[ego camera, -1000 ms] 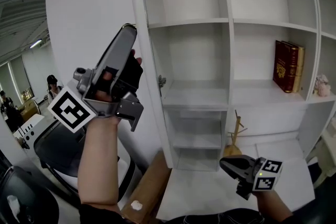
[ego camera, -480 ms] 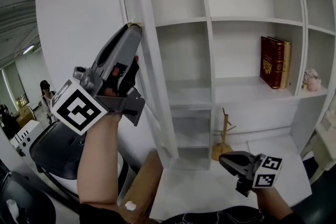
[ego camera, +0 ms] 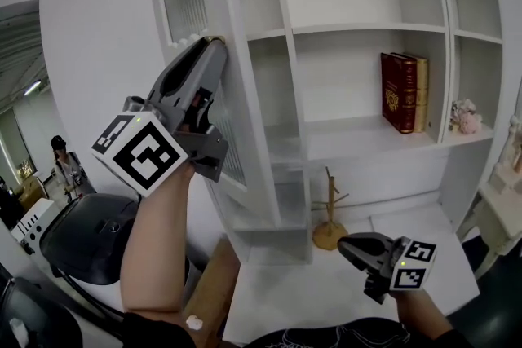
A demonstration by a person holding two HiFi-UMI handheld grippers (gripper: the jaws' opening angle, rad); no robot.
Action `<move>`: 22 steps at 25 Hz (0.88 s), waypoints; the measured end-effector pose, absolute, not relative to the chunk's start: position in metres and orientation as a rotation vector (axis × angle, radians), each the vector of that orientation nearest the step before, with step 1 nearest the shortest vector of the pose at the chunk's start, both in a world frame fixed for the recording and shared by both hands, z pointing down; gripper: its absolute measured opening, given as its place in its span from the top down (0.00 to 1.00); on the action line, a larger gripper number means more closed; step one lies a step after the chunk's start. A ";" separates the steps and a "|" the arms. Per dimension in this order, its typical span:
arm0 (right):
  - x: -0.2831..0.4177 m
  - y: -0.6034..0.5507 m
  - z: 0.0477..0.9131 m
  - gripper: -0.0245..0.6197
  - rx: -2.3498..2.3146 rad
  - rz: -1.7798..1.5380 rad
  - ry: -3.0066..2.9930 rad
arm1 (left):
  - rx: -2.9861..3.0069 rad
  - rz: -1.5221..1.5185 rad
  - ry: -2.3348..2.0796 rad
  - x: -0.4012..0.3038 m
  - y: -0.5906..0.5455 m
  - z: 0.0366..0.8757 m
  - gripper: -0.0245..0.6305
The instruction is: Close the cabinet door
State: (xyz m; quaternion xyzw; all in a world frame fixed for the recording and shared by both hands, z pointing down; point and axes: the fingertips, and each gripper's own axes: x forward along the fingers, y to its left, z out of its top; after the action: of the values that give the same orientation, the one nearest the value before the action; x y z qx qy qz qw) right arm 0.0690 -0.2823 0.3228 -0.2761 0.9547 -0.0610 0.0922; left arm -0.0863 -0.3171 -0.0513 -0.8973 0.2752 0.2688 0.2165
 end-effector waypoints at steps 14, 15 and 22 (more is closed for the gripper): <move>0.119 -0.280 0.330 0.95 -0.942 -0.197 2.787 | -2.386 0.658 0.901 -0.046 -0.353 -0.051 0.85; 0.122 -0.279 0.329 0.95 -0.948 -0.198 2.782 | -2.382 0.651 0.908 -0.044 -0.355 -0.050 0.85; 0.137 -0.278 0.332 0.95 -0.976 -0.208 2.760 | -2.352 0.613 0.950 -0.032 -0.370 -0.050 0.85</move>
State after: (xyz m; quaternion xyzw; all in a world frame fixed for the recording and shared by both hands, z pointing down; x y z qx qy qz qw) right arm 0.1374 -0.2777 0.3322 -0.3307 0.9354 -0.0706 0.1032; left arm -0.0316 -0.3705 -0.0501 -0.8697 0.3512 0.2265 0.2627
